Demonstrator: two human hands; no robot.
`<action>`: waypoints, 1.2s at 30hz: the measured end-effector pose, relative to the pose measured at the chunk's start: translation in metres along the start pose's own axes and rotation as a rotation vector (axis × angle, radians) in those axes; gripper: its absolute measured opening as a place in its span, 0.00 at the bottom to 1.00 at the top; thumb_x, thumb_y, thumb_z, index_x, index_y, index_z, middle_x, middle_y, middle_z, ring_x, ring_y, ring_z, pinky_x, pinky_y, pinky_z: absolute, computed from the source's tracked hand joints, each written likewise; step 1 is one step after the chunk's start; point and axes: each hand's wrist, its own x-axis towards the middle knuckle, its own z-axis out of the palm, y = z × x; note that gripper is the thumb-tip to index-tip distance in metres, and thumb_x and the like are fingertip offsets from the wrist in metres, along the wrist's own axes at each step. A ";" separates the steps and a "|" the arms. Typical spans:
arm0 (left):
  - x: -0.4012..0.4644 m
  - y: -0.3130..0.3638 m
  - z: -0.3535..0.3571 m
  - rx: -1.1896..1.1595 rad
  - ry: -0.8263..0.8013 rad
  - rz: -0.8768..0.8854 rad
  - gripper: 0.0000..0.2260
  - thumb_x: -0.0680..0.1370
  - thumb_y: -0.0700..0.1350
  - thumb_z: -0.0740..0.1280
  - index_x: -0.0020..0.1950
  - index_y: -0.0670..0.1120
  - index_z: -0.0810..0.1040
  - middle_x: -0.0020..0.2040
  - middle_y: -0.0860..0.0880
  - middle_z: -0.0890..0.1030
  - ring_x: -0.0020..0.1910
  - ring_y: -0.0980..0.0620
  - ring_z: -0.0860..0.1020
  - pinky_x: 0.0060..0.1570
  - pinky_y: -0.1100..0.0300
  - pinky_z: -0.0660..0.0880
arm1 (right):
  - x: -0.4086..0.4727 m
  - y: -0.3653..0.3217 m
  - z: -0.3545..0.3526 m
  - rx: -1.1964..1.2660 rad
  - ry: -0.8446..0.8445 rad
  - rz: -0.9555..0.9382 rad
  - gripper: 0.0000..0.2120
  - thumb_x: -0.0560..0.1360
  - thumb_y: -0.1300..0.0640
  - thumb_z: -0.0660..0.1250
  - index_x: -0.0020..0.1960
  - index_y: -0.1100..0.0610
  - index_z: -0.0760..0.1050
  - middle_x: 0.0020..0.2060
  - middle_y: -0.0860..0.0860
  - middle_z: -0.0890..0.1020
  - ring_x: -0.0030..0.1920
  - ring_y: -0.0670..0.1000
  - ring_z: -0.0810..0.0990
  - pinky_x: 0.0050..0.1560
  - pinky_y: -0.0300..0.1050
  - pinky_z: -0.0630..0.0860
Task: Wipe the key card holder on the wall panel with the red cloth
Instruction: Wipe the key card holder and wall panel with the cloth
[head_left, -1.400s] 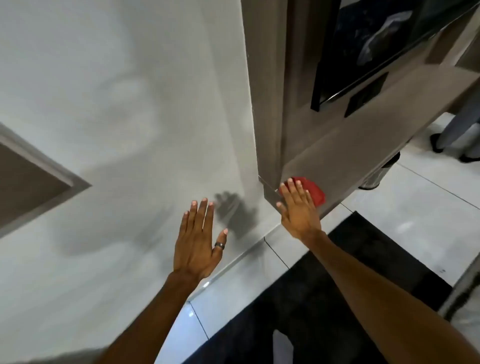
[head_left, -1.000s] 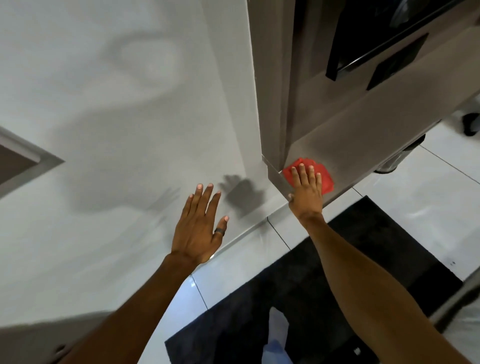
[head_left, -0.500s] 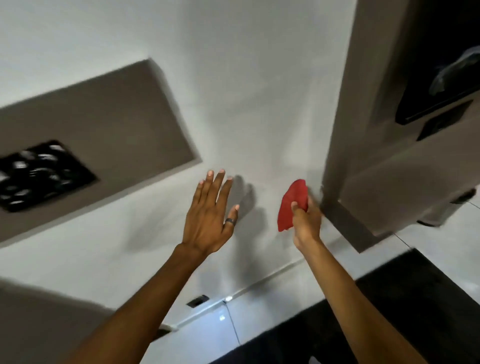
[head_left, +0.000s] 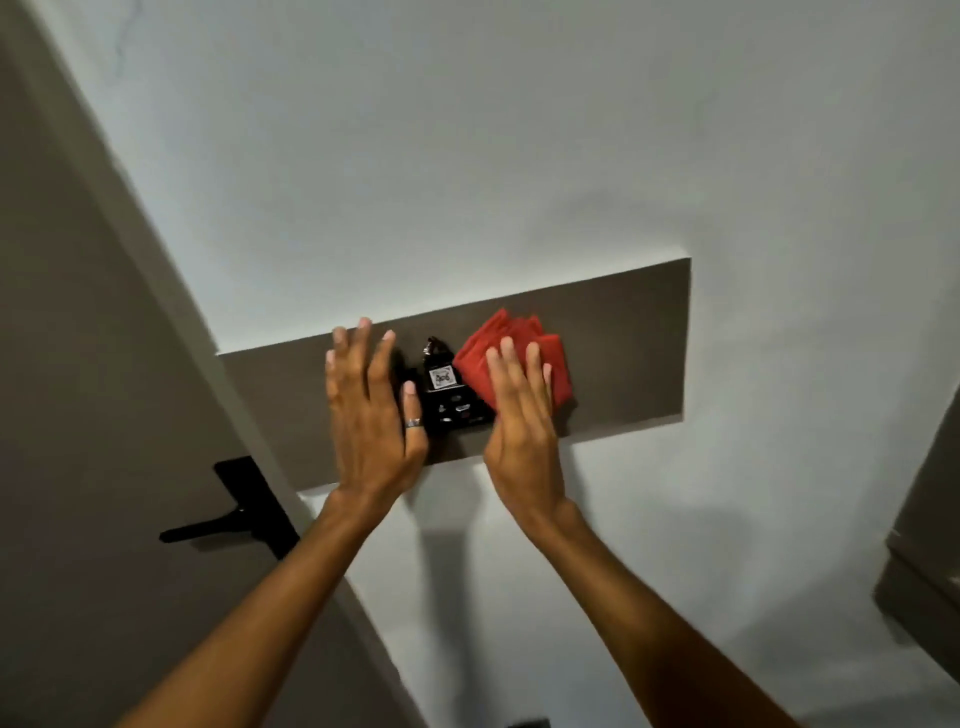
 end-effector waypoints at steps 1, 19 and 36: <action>-0.004 -0.012 -0.004 0.024 -0.024 0.019 0.24 0.81 0.41 0.61 0.77 0.36 0.66 0.80 0.38 0.61 0.82 0.40 0.51 0.80 0.38 0.51 | -0.009 0.004 0.009 -0.106 -0.036 -0.044 0.29 0.79 0.70 0.61 0.80 0.62 0.66 0.81 0.58 0.67 0.83 0.64 0.60 0.83 0.65 0.61; -0.001 -0.084 0.043 0.353 0.101 0.219 0.27 0.85 0.51 0.53 0.83 0.44 0.55 0.81 0.44 0.56 0.82 0.47 0.46 0.82 0.46 0.43 | 0.009 0.055 0.055 -0.305 0.266 -0.312 0.22 0.84 0.49 0.58 0.76 0.52 0.73 0.74 0.55 0.77 0.82 0.58 0.66 0.84 0.57 0.59; -0.003 -0.081 0.047 0.363 0.152 0.197 0.26 0.84 0.50 0.57 0.81 0.41 0.61 0.78 0.37 0.67 0.81 0.47 0.48 0.80 0.45 0.45 | 0.011 0.114 0.031 -0.416 0.162 -0.629 0.25 0.84 0.46 0.58 0.80 0.50 0.67 0.77 0.54 0.71 0.83 0.58 0.64 0.84 0.59 0.59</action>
